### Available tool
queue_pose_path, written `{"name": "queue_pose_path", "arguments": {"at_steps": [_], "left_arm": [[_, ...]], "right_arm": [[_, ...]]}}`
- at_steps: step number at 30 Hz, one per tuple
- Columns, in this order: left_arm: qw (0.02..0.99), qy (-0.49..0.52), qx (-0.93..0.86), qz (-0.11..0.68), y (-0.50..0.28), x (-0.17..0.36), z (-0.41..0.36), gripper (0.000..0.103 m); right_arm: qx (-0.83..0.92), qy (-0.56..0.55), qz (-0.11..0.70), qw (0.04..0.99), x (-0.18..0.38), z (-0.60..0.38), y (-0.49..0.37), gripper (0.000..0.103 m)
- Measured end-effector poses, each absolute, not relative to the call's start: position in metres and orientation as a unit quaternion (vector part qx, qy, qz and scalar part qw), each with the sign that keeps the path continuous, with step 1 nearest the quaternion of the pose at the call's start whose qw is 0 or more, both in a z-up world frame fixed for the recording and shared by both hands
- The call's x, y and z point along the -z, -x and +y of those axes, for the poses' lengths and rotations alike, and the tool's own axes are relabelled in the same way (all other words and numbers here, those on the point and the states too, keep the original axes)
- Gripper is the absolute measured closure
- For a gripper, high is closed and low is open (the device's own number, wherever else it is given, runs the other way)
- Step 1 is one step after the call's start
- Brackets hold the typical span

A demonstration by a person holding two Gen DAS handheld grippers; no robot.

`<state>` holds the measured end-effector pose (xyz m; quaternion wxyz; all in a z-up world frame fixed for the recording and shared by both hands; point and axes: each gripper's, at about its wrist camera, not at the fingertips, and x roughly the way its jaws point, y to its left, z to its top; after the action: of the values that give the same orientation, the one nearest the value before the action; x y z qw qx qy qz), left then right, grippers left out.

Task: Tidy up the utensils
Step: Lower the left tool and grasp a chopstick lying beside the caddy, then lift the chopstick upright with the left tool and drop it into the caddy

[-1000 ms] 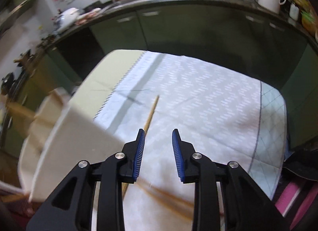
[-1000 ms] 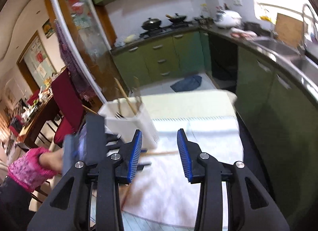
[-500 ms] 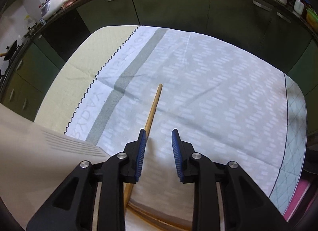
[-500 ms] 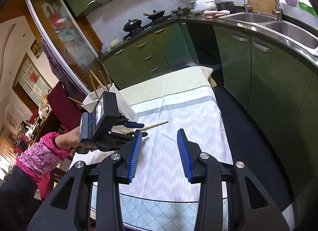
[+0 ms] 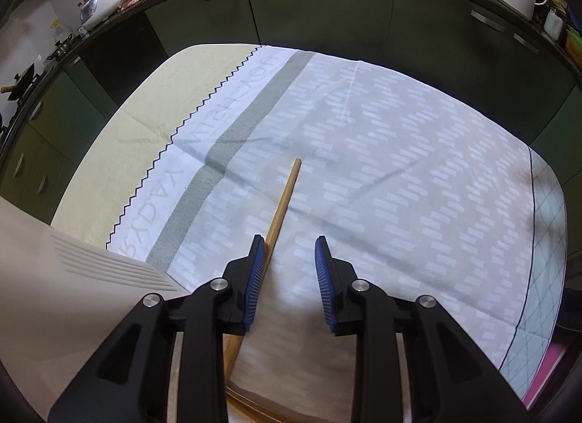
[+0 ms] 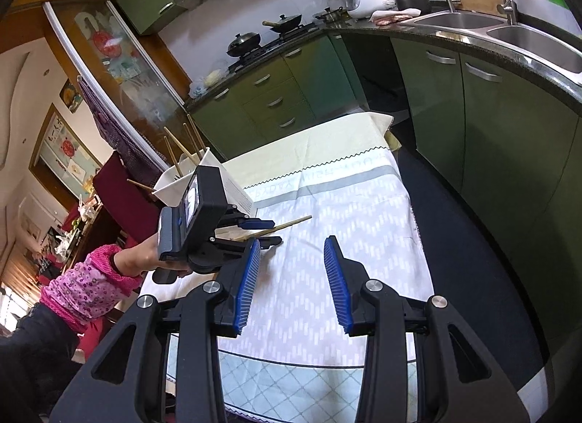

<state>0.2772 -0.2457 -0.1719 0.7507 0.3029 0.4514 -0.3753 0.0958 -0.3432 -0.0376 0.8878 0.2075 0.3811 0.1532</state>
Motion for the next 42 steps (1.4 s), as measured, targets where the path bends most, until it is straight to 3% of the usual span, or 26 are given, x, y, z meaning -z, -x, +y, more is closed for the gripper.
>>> {"name": "queue_pose_path", "arguments": {"at_steps": [7,12,16,25,42], "left_arm": [[0.761,-0.332,0.354,0.430,-0.269,0.174,-0.251,0.075],[0.750,-0.307,0.362,0.460,-0.276,0.173,-0.250,0.076],[0.726,-0.294,0.387,0.487,-0.272,0.173,-0.252,0.097],[0.727,-0.332,0.380,0.465,-0.244,0.164,-0.258,0.097],[0.841,-0.202,0.368,0.341,-0.172,0.001,-0.183,0.097]], "right_arm": [[-0.152,-0.211,0.379,0.888,0.035,-0.345,-0.097,0.064],[-0.154,-0.216,0.381,0.886,0.036,-0.347,-0.096,0.063],[-0.156,-0.221,0.381,0.884,0.038,-0.349,-0.096,0.063],[-0.163,-0.219,0.378,0.884,0.038,-0.345,-0.095,0.063],[-0.187,-0.201,0.362,0.891,0.028,-0.336,-0.081,0.063]]}}
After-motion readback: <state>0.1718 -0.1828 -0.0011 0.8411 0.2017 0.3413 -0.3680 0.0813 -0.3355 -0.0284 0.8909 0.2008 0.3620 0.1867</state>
